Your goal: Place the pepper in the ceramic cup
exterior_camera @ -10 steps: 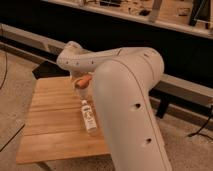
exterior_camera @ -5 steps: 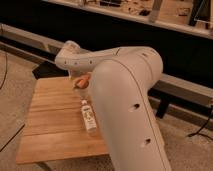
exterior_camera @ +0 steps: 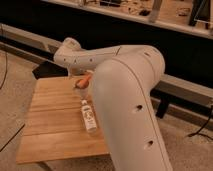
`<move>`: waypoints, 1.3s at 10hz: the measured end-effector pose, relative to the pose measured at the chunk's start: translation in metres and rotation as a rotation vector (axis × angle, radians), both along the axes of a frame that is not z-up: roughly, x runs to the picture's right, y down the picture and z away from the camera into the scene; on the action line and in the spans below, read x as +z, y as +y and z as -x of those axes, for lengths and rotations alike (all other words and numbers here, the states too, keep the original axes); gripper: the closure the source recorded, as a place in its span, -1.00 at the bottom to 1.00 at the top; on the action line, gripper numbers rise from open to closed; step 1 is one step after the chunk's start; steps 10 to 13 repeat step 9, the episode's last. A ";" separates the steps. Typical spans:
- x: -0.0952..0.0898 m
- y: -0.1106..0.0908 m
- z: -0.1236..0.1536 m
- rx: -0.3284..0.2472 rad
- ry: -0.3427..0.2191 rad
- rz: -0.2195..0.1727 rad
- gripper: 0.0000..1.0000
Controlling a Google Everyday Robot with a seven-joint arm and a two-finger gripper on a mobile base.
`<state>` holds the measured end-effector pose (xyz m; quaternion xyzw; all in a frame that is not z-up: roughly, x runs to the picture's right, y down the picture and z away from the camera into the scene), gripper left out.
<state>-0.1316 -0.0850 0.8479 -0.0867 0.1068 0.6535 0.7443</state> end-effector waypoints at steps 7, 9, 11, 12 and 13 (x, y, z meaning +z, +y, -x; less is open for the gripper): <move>0.013 -0.012 -0.010 0.376 0.100 0.061 -0.60; 0.020 -0.007 -0.015 0.440 0.129 0.084 -0.60; 0.020 -0.007 -0.015 0.440 0.129 0.084 -0.60; 0.020 -0.007 -0.015 0.440 0.129 0.084 -0.60; 0.020 -0.007 -0.015 0.440 0.129 0.084 -0.60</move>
